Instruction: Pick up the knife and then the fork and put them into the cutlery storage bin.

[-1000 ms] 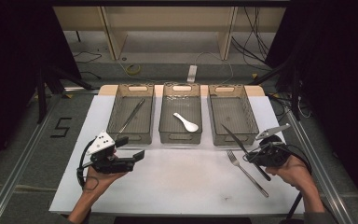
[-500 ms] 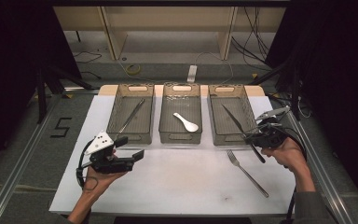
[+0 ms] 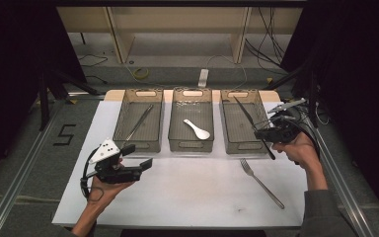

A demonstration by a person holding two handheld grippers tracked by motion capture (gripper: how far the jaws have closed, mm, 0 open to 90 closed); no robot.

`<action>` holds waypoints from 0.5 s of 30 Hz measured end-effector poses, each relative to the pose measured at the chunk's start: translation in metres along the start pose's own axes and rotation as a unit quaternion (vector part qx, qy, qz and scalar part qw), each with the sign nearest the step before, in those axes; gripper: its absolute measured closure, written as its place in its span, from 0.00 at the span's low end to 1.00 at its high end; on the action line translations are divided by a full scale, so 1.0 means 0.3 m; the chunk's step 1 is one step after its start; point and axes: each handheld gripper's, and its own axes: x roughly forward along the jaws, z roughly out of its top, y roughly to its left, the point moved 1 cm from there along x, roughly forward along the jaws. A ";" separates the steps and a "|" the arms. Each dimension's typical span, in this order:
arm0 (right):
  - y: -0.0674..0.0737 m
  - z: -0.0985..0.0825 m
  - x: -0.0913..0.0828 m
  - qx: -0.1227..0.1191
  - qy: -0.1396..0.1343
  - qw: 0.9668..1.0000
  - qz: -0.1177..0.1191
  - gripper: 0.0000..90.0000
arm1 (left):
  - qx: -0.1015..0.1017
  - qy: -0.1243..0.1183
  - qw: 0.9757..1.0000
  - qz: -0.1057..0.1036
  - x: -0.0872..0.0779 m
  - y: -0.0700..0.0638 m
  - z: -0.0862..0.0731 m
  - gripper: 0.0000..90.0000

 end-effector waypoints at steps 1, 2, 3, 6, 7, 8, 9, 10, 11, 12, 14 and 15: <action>-0.002 0.009 0.001 0.000 -0.001 1.000 -0.001 0.90 | 0.000 0.001 1.000 0.000 0.000 0.000 0.000 0.18; -0.004 0.018 0.002 0.001 -0.001 1.000 -0.002 0.90 | 0.000 0.000 1.000 0.000 0.000 0.000 -0.001 0.18; -0.006 0.027 0.005 0.002 -0.003 1.000 -0.002 0.90 | 0.000 0.000 1.000 0.000 0.000 0.000 -0.001 0.18; -0.014 0.051 0.011 0.008 -0.004 1.000 -0.002 0.90 | 0.000 0.000 1.000 0.000 0.000 0.000 0.000 0.18; -0.016 0.058 0.015 0.009 -0.004 1.000 -0.004 0.90 | 0.001 0.000 1.000 0.000 0.000 -0.001 0.000 0.18; -0.019 0.066 0.018 0.011 -0.005 1.000 -0.005 0.90 | 0.001 0.000 1.000 0.000 0.000 -0.001 0.000 0.18; -0.022 0.074 0.021 0.013 -0.006 1.000 -0.005 0.90 | 0.001 0.000 1.000 0.000 0.000 -0.001 0.000 0.18; -0.025 0.082 0.024 0.015 -0.006 1.000 -0.006 0.90 | 0.001 0.000 1.000 0.000 -0.001 0.000 0.000 0.18; -0.027 0.091 0.027 0.018 -0.005 1.000 -0.007 0.90 | 0.001 0.000 1.000 0.000 -0.001 -0.001 0.000 0.18; -0.030 0.100 0.032 0.017 -0.006 1.000 -0.007 0.90 | 0.001 0.000 1.000 0.000 0.000 0.000 0.000 0.18; -0.036 0.118 0.039 0.022 -0.007 1.000 -0.008 0.90 | 0.002 0.000 1.000 0.000 -0.001 0.001 0.000 0.18; -0.040 0.127 0.043 0.025 -0.006 1.000 -0.008 0.90 | 0.002 0.000 1.000 0.000 -0.001 0.001 0.000 0.18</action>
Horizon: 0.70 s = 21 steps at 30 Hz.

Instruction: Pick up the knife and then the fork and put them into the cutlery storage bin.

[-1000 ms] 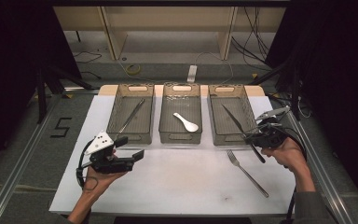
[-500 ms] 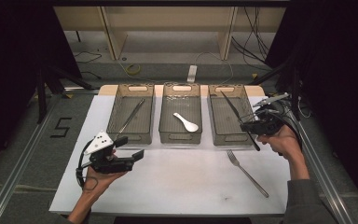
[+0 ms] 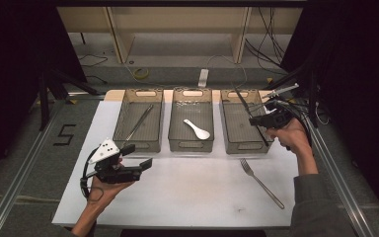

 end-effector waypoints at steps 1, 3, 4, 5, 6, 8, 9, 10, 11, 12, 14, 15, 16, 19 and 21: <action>-0.003 0.009 0.005 0.002 -0.001 1.000 0.000 0.90 | -0.001 -0.001 1.000 0.000 0.001 -0.001 0.000 0.18; -0.010 0.026 0.015 0.007 -0.002 1.000 -0.001 0.90 | 0.000 0.000 1.000 0.000 0.000 -0.001 0.000 0.18; -0.014 0.034 0.021 0.009 -0.002 1.000 0.001 0.90 | 0.000 -0.001 1.000 -0.001 0.000 -0.001 0.000 0.18; -0.019 0.041 0.027 0.013 -0.003 1.000 0.003 0.90 | 0.000 -0.001 1.000 -0.001 0.000 -0.001 0.000 0.18; -0.023 0.047 0.033 0.017 -0.003 1.000 0.004 0.90 | 0.000 -0.001 1.000 -0.001 0.000 -0.002 0.000 0.18; -0.031 0.058 0.044 0.024 -0.001 1.000 0.000 0.90 | 0.000 -0.001 1.000 -0.001 0.000 -0.002 0.000 0.18; -0.034 0.062 0.050 0.026 -0.001 1.000 -0.001 0.90 | 0.000 -0.001 1.000 0.000 0.000 -0.001 0.000 0.18; -0.037 0.066 0.057 0.029 -0.001 1.000 -0.001 0.90 | 0.000 -0.001 1.000 -0.001 0.000 -0.001 0.000 0.18; -0.040 0.070 0.064 0.032 0.000 0.999 -0.004 0.90 | 0.000 -0.001 1.000 -0.001 0.000 -0.001 0.000 0.18; -0.042 0.074 0.070 0.034 0.002 0.999 -0.006 0.90 | 0.000 -0.001 1.000 0.000 0.000 -0.001 0.000 0.18; -0.050 0.081 0.084 0.040 0.004 0.999 -0.009 0.90 | 0.000 -0.001 1.000 -0.001 0.000 -0.001 0.000 0.18; -0.054 0.083 0.092 0.043 0.004 0.999 -0.010 0.90 | 0.001 -0.001 1.000 -0.001 0.000 -0.001 0.001 0.18; -0.058 0.085 0.098 0.047 0.005 0.999 -0.011 0.90 | 0.000 -0.002 1.000 -0.001 0.000 -0.001 0.001 0.18; -0.068 0.087 0.120 0.057 0.008 0.998 -0.012 0.90 | 0.001 -0.001 1.000 -0.001 -0.001 0.000 0.000 0.18; -0.073 0.086 0.135 0.063 0.011 0.998 -0.015 0.90 | 0.000 -0.002 1.000 -0.001 -0.001 -0.001 0.001 0.18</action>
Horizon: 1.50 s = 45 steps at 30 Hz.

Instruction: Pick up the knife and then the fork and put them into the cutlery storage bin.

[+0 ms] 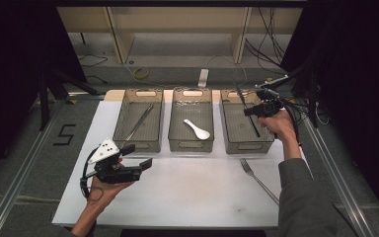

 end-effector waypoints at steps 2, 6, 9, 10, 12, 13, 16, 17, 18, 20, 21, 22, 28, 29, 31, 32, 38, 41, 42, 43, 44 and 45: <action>-0.004 0.000 0.015 0.006 0.002 1.000 -0.003 0.90 | 0.001 0.000 1.000 0.000 0.000 -0.001 0.000 0.18; -0.005 -0.001 0.042 0.010 0.007 1.000 -0.005 0.90 | -0.001 -0.002 1.000 0.001 -0.001 0.000 0.001 0.18; 0.000 -0.002 0.056 0.013 0.009 1.000 -0.004 0.90 | -0.002 -0.002 1.000 0.001 -0.001 0.000 0.001 0.18; 0.001 -0.002 0.061 0.014 0.009 1.000 -0.005 0.90 | -0.002 -0.002 1.000 0.001 -0.001 0.000 0.001 0.18; 0.004 -0.003 0.071 0.018 0.010 1.000 -0.008 0.90 | 0.000 0.000 1.000 0.000 -0.002 -0.001 0.001 0.18; 0.004 -0.004 0.076 0.020 0.011 1.000 -0.008 0.90 | 0.001 0.000 1.000 0.001 -0.002 -0.001 0.001 0.18; 0.009 -0.014 0.093 0.024 0.020 0.999 -0.012 0.90 | -0.001 -0.002 1.000 0.001 -0.002 -0.001 0.001 0.18; 0.010 -0.019 0.099 0.024 0.022 0.999 -0.012 0.90 | -0.002 -0.002 1.000 0.001 -0.001 -0.002 0.001 0.18; 0.010 -0.024 0.105 0.026 0.025 0.999 -0.013 0.90 | -0.001 -0.002 1.000 0.001 -0.001 -0.001 0.001 0.18; 0.009 -0.033 0.115 0.031 0.028 0.999 -0.015 0.90 | 0.001 -0.001 1.000 0.000 -0.002 -0.001 0.001 0.18; 0.008 -0.040 0.121 0.034 0.032 0.999 -0.016 0.90 | 0.001 -0.001 1.000 0.000 -0.002 -0.002 0.001 0.18; 0.008 -0.045 0.127 0.036 0.035 0.999 -0.015 0.90 | 0.001 -0.001 1.000 0.000 -0.001 -0.002 0.001 0.18; 0.013 -0.057 0.150 0.039 0.043 0.998 -0.023 0.90 | 0.001 -0.001 1.000 0.001 -0.001 -0.001 0.001 0.18; 0.013 -0.059 0.155 0.041 0.044 0.998 -0.026 0.89 | 0.001 -0.001 1.000 0.001 -0.001 -0.001 0.001 0.18; 0.012 -0.063 0.164 0.044 0.054 0.997 -0.026 0.89 | 0.002 -0.001 1.000 0.001 -0.002 -0.002 0.001 0.18; 0.011 -0.066 0.170 0.044 0.059 0.997 -0.029 0.88 | 0.001 -0.001 1.000 0.000 -0.002 -0.002 0.001 0.18; 0.025 -0.047 0.139 0.048 0.042 0.998 -0.021 0.59 | 0.002 0.000 1.000 0.000 -0.003 -0.002 0.001 0.18; 0.044 -0.037 0.105 0.030 0.041 0.999 -0.018 0.50 | 0.001 0.000 1.000 0.000 -0.002 -0.002 0.001 0.18; 0.051 -0.038 0.092 0.020 0.036 0.999 -0.015 0.47 | 0.001 -0.001 1.000 0.000 -0.002 -0.002 0.001 0.18; 0.060 -0.039 0.078 0.013 0.035 0.999 -0.010 0.44 | 0.001 0.000 1.000 0.000 -0.003 -0.002 0.001 0.18; 0.070 -0.042 0.065 0.005 0.036 0.999 -0.007 0.42 | 0.000 -0.001 1.000 0.000 -0.002 -0.002 0.001 0.18; 0.080 -0.047 0.052 -0.009 0.036 0.999 -0.005 0.41 | 0.001 -0.001 1.000 0.000 -0.002 -0.002 0.001 0.18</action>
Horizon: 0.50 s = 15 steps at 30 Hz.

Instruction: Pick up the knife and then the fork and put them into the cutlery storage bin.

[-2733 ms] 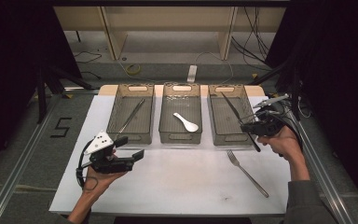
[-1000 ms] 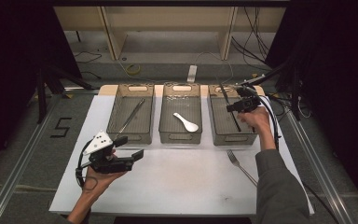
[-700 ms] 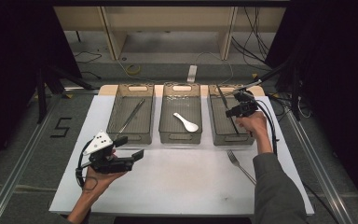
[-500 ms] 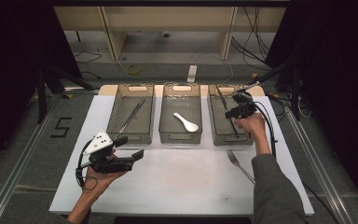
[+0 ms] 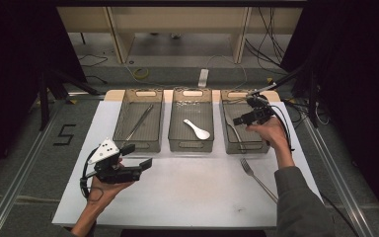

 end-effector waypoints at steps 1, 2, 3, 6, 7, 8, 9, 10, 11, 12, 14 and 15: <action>0.012 -0.007 -0.014 -0.009 0.000 1.000 0.002 0.39 | 0.000 0.000 1.000 0.000 0.001 0.000 0.000 0.18; 0.023 -0.015 -0.029 -0.018 -0.002 1.000 0.007 0.38 | 0.000 0.000 1.000 0.000 0.001 0.000 0.000 0.18; 0.035 -0.025 -0.046 -0.027 -0.003 1.000 0.012 0.37 | 0.000 0.000 1.000 0.000 0.001 0.000 -0.001 0.18; 0.069 -0.057 -0.093 -0.052 -0.009 0.998 0.023 0.35 | 0.000 0.000 1.000 0.001 0.002 0.001 -0.001 0.18; 0.081 -0.069 -0.107 -0.060 -0.007 0.998 0.024 0.34 | 0.001 0.001 1.000 0.001 0.001 0.001 -0.001 0.18; 0.092 -0.082 -0.120 -0.068 -0.008 0.997 0.026 0.34 | 0.001 0.001 1.000 0.001 0.001 0.000 -0.001 0.18; 0.103 -0.095 -0.132 -0.075 -0.009 0.997 0.029 0.33 | 0.000 -0.001 1.000 0.001 0.002 -0.001 -0.001 0.18; 0.113 -0.109 -0.144 -0.081 -0.012 0.996 0.031 0.33 | 0.001 0.000 1.000 0.001 0.001 -0.001 -0.001 0.18; 0.123 -0.123 -0.153 -0.087 -0.011 0.996 0.033 0.32 | -0.001 -0.001 1.000 0.001 0.001 -0.001 0.000 0.18; 0.132 -0.138 -0.162 -0.093 -0.011 0.995 0.031 0.32 | 0.000 -0.001 1.000 0.001 0.001 -0.001 0.000 0.18; 0.151 -0.173 -0.174 -0.102 -0.012 0.994 0.030 0.32 | 0.000 -0.001 1.000 0.001 0.000 0.000 -0.001 0.18; 0.158 -0.191 -0.176 -0.107 -0.009 0.994 0.033 0.31 | 0.000 -0.001 1.000 0.001 0.000 0.000 -0.001 0.18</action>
